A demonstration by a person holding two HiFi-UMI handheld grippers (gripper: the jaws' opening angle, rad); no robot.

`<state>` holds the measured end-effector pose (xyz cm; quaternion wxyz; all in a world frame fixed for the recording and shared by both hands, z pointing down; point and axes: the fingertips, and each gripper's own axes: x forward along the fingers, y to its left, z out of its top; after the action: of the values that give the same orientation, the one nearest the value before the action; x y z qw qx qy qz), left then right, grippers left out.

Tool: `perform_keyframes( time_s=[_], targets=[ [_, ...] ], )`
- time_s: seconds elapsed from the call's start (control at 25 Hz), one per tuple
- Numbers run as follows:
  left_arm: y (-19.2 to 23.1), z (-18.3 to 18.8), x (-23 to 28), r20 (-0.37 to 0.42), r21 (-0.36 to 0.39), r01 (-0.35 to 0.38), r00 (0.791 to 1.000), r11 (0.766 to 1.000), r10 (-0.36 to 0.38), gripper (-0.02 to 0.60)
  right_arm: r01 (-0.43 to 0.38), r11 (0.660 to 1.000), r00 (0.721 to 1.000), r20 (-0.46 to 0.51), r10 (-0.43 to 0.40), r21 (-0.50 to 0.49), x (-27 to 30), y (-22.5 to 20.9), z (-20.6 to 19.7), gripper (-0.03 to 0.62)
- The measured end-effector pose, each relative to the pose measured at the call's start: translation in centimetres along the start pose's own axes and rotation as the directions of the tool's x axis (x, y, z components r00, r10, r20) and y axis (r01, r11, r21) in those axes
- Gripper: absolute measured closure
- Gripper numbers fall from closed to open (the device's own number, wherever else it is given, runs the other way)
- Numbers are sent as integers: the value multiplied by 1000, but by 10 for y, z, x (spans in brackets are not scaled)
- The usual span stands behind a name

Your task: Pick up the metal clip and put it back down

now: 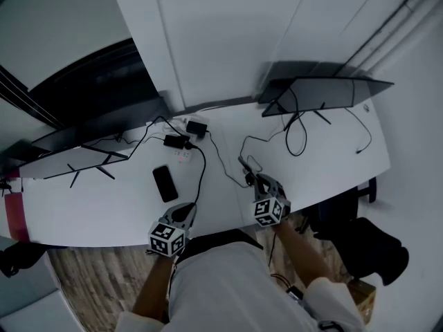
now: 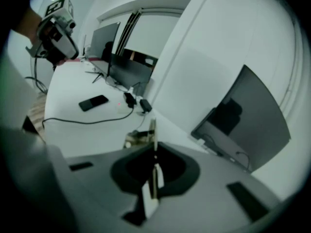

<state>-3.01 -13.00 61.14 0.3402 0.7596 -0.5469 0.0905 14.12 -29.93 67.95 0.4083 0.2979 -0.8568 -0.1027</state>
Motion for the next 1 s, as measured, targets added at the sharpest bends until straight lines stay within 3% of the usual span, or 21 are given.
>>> perform_keyframes(
  time_s=[0.4, 1.0],
  targets=[
    [-6, -18, -11, -42, 11, 75, 996, 997, -74, 549, -33, 999, 997, -74, 35, 37, -32, 57, -33, 560],
    [-5, -52, -13, -112, 11, 154, 982, 988, -152, 549, -82, 996, 986, -143, 87, 40, -34, 133, -59, 560]
  ],
)
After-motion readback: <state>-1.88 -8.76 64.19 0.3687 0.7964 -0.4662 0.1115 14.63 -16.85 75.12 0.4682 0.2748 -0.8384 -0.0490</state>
